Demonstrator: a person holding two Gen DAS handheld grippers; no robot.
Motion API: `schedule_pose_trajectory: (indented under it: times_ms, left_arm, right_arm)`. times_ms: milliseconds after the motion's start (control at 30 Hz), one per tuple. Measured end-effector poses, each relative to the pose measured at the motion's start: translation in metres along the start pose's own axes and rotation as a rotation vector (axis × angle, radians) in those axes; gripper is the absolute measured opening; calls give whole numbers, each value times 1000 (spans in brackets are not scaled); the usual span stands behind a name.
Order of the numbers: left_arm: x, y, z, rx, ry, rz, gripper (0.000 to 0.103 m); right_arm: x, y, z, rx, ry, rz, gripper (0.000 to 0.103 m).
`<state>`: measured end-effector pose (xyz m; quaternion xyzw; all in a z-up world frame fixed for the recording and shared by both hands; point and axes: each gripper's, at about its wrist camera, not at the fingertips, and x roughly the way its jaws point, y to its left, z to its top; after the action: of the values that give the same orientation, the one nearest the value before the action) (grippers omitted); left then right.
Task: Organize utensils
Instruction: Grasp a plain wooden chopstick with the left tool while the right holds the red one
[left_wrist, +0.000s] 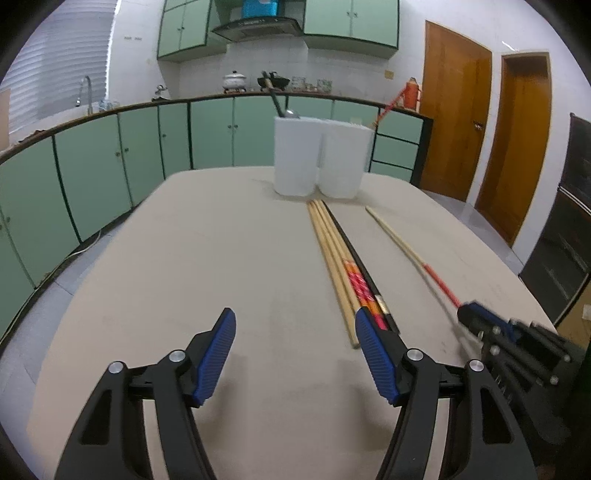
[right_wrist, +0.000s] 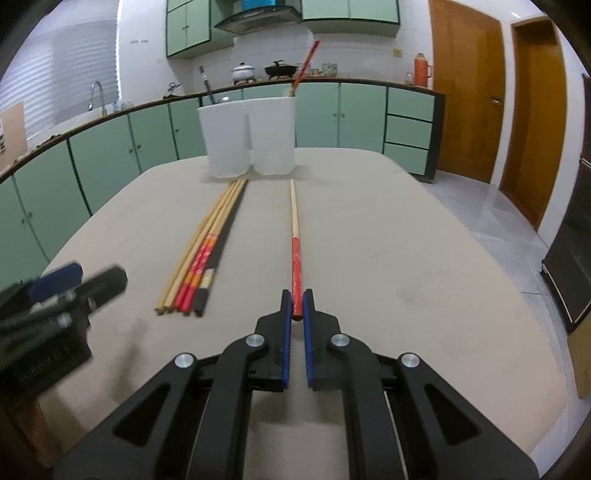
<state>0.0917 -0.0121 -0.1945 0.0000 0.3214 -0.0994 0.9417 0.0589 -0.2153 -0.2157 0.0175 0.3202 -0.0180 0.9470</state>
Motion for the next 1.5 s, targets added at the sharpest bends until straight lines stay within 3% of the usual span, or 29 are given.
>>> schedule_pose_trajectory:
  times_ms: [333, 933, 1167, 1300, 1367, 1400, 1500]
  left_arm:
    - [20, -13, -2, 2, 78, 23, 57]
    - [29, -17, 0, -29, 127, 66, 54]
    - [35, -26, 1, 22, 153, 99, 53]
    - [35, -29, 1, 28, 143, 102, 33]
    - [34, -31, 1, 39, 137, 94, 19]
    - [35, -32, 1, 39, 135, 89, 7]
    - [33, -30, 1, 26, 132, 68, 7]
  right_arm:
    - [-3, -13, 1, 14, -22, 15, 5]
    - [-14, -21, -1, 36, -49, 50, 5]
    - [-14, -22, -1, 39, -43, 62, 5]
    - [-13, -22, -1, 36, -39, 66, 5]
    - [-13, -22, -1, 34, -35, 66, 5]
    - [-12, -22, -1, 33, -34, 65, 5]
    - [-12, -23, 0, 29, -28, 61, 5]
